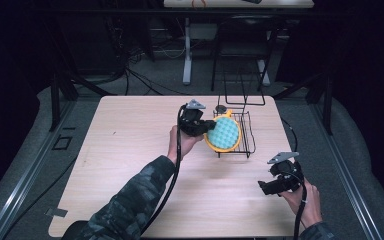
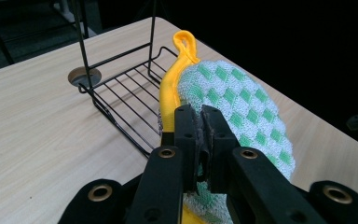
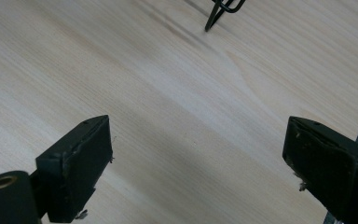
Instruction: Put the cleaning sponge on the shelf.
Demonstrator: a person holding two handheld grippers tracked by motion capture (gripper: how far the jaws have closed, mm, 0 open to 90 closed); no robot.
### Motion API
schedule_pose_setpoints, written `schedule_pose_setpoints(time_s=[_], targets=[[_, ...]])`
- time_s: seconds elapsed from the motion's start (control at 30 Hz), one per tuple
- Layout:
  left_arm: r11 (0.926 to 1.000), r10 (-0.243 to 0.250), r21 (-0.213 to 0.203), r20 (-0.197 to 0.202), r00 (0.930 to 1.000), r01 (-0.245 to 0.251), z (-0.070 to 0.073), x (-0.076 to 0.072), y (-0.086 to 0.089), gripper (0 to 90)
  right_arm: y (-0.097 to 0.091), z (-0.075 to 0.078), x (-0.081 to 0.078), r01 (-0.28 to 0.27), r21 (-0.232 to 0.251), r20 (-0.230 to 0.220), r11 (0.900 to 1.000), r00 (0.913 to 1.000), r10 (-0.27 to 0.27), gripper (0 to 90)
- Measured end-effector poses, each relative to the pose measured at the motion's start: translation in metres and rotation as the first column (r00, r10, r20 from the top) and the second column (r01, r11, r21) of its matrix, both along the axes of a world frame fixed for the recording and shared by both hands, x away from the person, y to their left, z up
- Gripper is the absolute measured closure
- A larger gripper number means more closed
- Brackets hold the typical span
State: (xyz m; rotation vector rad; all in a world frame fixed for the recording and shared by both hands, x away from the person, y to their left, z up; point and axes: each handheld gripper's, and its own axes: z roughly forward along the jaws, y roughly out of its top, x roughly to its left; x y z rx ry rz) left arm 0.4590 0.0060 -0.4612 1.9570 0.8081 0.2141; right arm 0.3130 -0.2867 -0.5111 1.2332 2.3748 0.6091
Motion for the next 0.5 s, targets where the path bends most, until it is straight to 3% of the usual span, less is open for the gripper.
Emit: schedule_pose_setpoints(time_s=[0.23, 0.5], targets=[[0.9987, 0.049, -0.018, 0.026, 0.9984, -0.049, -0.007, 0.006, -0.006, 86.3, 0.0, 0.0, -0.001, -0.004, 0.01, 0.003, 0.9999, 1.0, 0.004, 8.0], [0.9975, 0.065, -0.029, 0.017, 0.9978, -0.064, -0.015, 0.012, -0.013, 86.3, -0.001, 0.001, 0.0, -0.002, 0.017, 0.004, 0.9999, 1.0, 0.002, 8.0]])
